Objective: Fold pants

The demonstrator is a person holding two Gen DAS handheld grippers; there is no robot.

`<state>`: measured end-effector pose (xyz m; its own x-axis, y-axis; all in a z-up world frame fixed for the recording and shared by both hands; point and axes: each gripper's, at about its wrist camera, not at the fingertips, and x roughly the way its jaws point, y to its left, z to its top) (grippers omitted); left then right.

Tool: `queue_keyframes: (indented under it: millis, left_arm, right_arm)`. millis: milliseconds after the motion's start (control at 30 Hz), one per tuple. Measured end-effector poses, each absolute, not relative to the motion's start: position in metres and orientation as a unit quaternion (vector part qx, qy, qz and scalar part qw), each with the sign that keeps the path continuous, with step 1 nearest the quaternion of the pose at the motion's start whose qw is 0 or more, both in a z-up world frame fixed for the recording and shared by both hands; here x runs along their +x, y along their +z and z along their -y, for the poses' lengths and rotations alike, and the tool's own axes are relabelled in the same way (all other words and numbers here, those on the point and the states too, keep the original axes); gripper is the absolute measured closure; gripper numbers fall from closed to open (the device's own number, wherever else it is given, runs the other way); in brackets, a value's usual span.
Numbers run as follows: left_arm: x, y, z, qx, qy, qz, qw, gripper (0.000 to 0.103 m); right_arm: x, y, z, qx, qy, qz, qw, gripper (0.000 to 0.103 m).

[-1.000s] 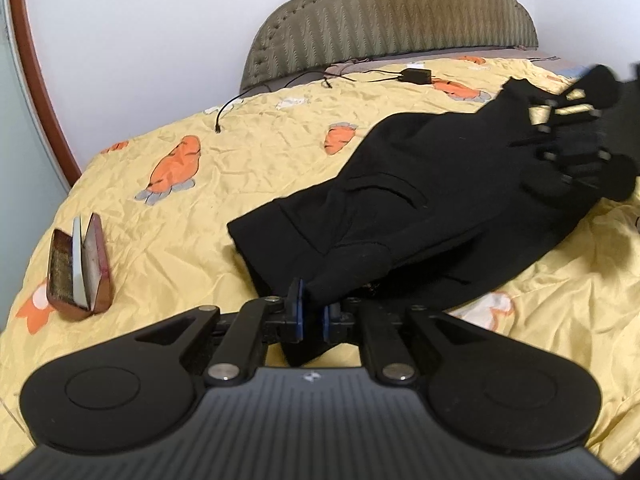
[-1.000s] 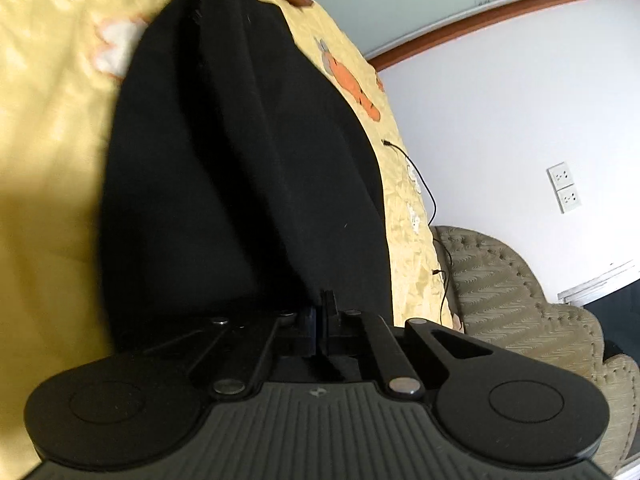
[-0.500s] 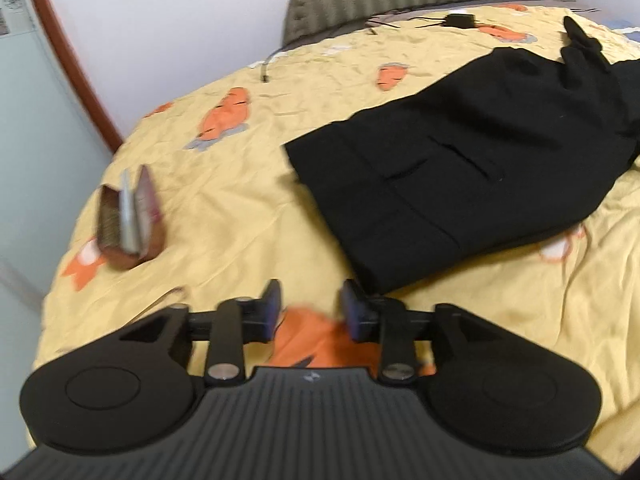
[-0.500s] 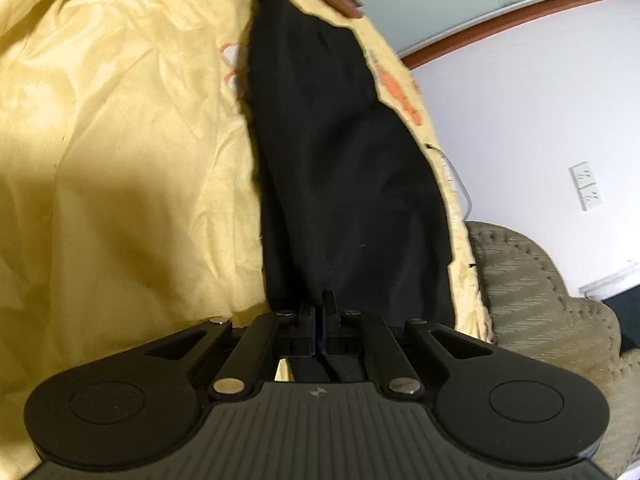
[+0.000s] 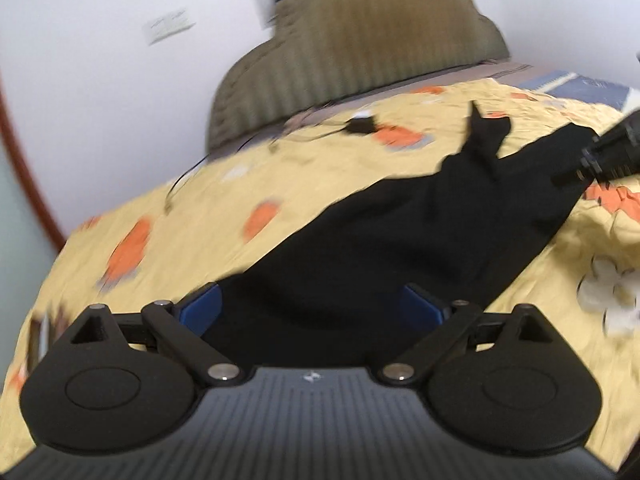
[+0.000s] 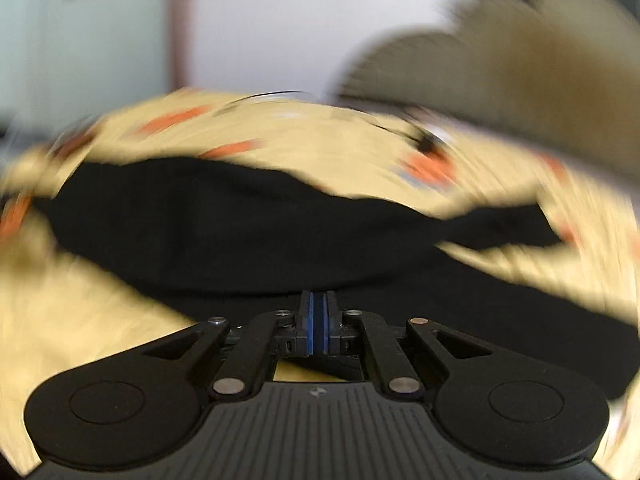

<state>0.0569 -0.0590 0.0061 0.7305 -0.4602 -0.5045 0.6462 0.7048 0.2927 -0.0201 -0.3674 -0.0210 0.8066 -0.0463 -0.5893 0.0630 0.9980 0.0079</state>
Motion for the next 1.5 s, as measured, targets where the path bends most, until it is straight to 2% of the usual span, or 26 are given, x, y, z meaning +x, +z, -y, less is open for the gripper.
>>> queue_keyframes:
  millis: [100, 200, 267, 300, 333, 367, 400, 667, 700, 767, 867, 900, 933, 1000, 1267, 1500]
  left_arm:
    - [0.059, -0.006, 0.111, 0.220, -0.310, -0.207, 0.901, 0.007]
    - [0.072, -0.024, 0.151, 0.191, -0.301, -0.247, 0.901, 0.007]
    - [0.076, -0.036, 0.165, 0.175, -0.304, -0.264, 0.899, 0.007]
    - [0.078, -0.040, 0.168, 0.175, -0.301, -0.264, 0.899, 0.007]
    - [0.076, -0.044, 0.172, 0.180, -0.297, -0.264, 0.900, 0.007]
    - [0.075, -0.048, 0.176, 0.191, -0.290, -0.261, 0.901, 0.007]
    - [0.075, -0.050, 0.178, 0.199, -0.288, -0.256, 0.901, 0.007]
    - [0.068, -0.049, 0.184, 0.214, -0.283, -0.217, 0.909, 0.001]
    - [0.068, -0.049, 0.184, 0.216, -0.285, -0.215, 0.909, 0.001]
    - [0.067, -0.049, 0.184, 0.218, -0.290, -0.211, 0.908, 0.000]
    - [0.067, -0.051, 0.185, 0.220, -0.298, -0.211, 0.905, 0.000]
    - [0.067, -0.051, 0.185, 0.221, -0.299, -0.211, 0.904, 0.000]
    - [0.067, -0.053, 0.186, 0.223, -0.300, -0.213, 0.903, 0.000]
    - [0.069, -0.056, 0.187, 0.227, -0.298, -0.217, 0.901, 0.000]
    - [0.068, -0.061, 0.187, 0.232, -0.305, -0.228, 0.895, 0.000]
    - [0.060, -0.050, 0.180, 0.217, -0.314, -0.218, 0.898, 0.000]
  right_arm:
    - [-0.014, -0.012, 0.432, 0.096, -0.091, -0.291, 0.948, 0.098]
    - [0.001, -0.004, 0.486, 0.154, -0.138, -0.284, 0.936, 0.095]
    - [0.020, 0.002, 0.523, 0.202, -0.144, -0.270, 0.930, 0.084]
    - [0.030, 0.003, 0.537, 0.223, -0.152, -0.260, 0.927, 0.064]
    - [0.042, 0.006, 0.552, 0.244, -0.166, -0.248, 0.923, 0.038]
    - [0.055, 0.008, 0.563, 0.259, -0.176, -0.236, 0.920, 0.029]
    - [0.069, 0.010, 0.574, 0.266, -0.181, -0.221, 0.921, 0.026]
    - [0.166, -0.018, 0.634, 0.279, -0.283, -0.268, 0.878, 0.026]
    - [0.174, -0.023, 0.639, 0.284, -0.290, -0.274, 0.872, 0.029]
    - [0.180, -0.033, 0.644, 0.294, -0.285, -0.273, 0.870, 0.040]
    - [0.192, -0.044, 0.652, 0.310, -0.273, -0.285, 0.865, 0.062]
    - [0.193, -0.046, 0.652, 0.317, -0.270, -0.290, 0.862, 0.077]
    - [0.193, -0.049, 0.652, 0.323, -0.267, -0.287, 0.861, 0.088]
    - [0.189, -0.047, 0.650, 0.329, -0.261, -0.273, 0.865, 0.096]
    - [0.128, -0.005, 0.650, 0.337, -0.249, -0.215, 0.882, 0.097]
    - [0.023, 0.037, 0.654, 0.339, -0.249, -0.157, 0.893, 0.097]
